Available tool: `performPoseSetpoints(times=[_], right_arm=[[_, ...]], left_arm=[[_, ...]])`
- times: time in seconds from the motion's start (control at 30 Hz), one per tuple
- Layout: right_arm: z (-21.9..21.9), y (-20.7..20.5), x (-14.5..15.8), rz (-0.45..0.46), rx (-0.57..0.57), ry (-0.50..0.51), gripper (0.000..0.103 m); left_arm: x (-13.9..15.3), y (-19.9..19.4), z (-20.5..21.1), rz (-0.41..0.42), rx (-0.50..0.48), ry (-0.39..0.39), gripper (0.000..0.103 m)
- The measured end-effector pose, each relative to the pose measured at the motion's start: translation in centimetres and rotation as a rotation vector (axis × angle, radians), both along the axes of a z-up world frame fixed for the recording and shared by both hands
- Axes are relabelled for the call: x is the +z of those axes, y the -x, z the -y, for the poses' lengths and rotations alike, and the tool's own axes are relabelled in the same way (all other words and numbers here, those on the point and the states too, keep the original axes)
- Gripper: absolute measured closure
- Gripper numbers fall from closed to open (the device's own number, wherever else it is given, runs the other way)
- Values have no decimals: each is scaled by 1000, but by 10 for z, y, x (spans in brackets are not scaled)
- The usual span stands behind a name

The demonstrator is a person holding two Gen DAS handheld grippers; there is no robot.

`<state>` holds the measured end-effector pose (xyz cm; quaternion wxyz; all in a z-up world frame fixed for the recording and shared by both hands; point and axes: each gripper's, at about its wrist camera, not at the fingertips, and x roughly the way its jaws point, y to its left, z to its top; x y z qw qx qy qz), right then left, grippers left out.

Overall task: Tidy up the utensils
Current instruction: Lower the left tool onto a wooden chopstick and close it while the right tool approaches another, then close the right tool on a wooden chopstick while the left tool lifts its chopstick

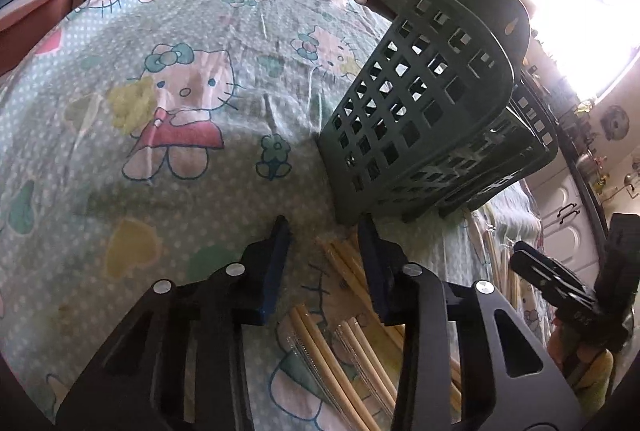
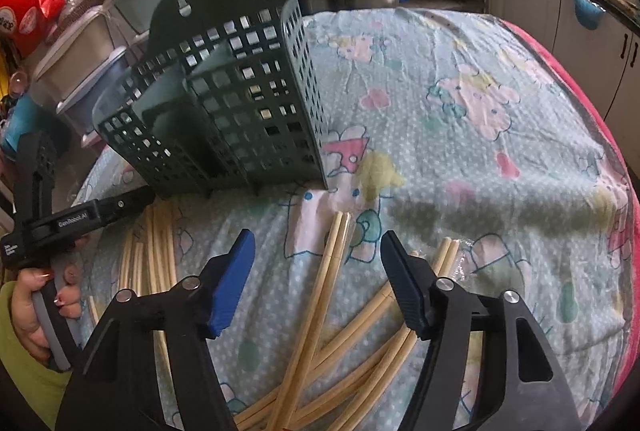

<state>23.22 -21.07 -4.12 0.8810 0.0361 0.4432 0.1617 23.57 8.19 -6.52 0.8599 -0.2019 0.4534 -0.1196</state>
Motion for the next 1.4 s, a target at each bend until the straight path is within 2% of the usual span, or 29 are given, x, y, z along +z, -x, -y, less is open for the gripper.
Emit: performPoseSetpoints(times=[0.03,0.1,0.23,0.5,0.57,0.67,0.73,0.83,1.03,1.4], right_arm=[[0,-1,-2,-6,0,3,43],[-1,-2,-3,-12,1,5,46],[-2,-5,-5,-23,2,5,49],[-5,-26,-16,-82,-10,6,57],[-5,-32,-22,-110,-26,8,62],[-5,-36,-23,-115,-50,33,76],[-1,-36,-22,-116,-59,18,89],[8,-33,-18,-124,-55,-57,91],[19,-16,6,-75,-13,-171,94],[21,22,62,97,53,-229,97]], left_arm=[[1,0,1,5,-9,3,80],[1,1,3,8,-12,0,95],[3,2,0,16,-9,-3,103],[24,13,-6,82,-8,3,103],[31,17,-6,99,-10,1,103],[42,22,-5,128,-17,-6,103],[49,24,-3,147,-21,-9,103],[59,29,0,177,-30,-8,103],[81,35,9,236,-55,-17,103],[120,52,31,337,-116,-11,103]])
